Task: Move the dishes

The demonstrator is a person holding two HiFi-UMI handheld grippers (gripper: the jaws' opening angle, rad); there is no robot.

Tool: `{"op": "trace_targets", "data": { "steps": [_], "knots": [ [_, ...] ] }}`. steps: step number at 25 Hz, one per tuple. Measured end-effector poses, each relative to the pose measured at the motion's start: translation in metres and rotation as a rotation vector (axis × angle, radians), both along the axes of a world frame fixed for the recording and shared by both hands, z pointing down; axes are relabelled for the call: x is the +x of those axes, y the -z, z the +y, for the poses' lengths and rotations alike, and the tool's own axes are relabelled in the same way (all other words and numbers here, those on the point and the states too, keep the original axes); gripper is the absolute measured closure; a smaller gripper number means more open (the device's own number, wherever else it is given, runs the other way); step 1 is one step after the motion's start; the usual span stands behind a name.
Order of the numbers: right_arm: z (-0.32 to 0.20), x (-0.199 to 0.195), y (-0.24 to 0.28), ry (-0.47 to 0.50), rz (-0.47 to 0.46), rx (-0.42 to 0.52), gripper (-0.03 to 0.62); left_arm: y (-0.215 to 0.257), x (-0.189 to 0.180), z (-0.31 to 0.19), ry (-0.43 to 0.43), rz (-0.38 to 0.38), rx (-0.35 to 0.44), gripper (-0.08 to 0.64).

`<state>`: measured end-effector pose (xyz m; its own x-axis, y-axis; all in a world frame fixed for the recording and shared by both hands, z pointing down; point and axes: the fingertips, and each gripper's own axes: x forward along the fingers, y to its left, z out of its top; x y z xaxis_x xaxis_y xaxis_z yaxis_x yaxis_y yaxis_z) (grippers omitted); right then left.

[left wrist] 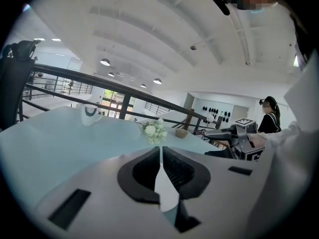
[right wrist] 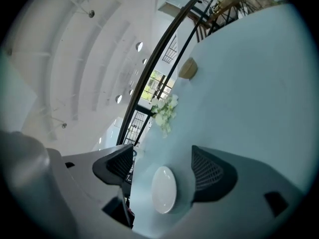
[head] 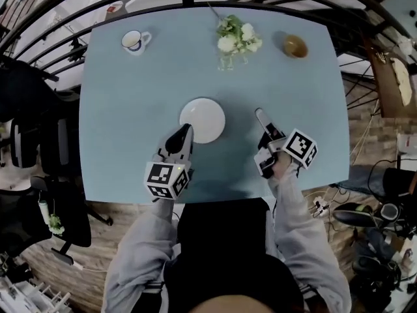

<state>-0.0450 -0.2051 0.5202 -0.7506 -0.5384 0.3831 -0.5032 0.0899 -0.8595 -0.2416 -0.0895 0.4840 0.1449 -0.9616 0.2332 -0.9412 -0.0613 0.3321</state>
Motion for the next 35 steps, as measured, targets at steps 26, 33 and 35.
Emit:
{"op": "trace_targets", "data": {
  "steps": [26,33,35],
  "knots": [
    [-0.349,0.126,-0.034,0.012,0.255,0.169,0.245,-0.002,0.125,-0.262,-0.010,-0.011,0.005,0.529],
    [-0.374,0.120,-0.059,0.037,0.371,0.195,0.347,-0.016,0.128,-0.274,0.022,-0.009,-0.014,0.529],
    [-0.376,0.126,-0.064,0.011,0.419,0.176,0.486,-0.018,0.129,-0.274,0.024,-0.006,-0.021,0.529]
  ]
}}
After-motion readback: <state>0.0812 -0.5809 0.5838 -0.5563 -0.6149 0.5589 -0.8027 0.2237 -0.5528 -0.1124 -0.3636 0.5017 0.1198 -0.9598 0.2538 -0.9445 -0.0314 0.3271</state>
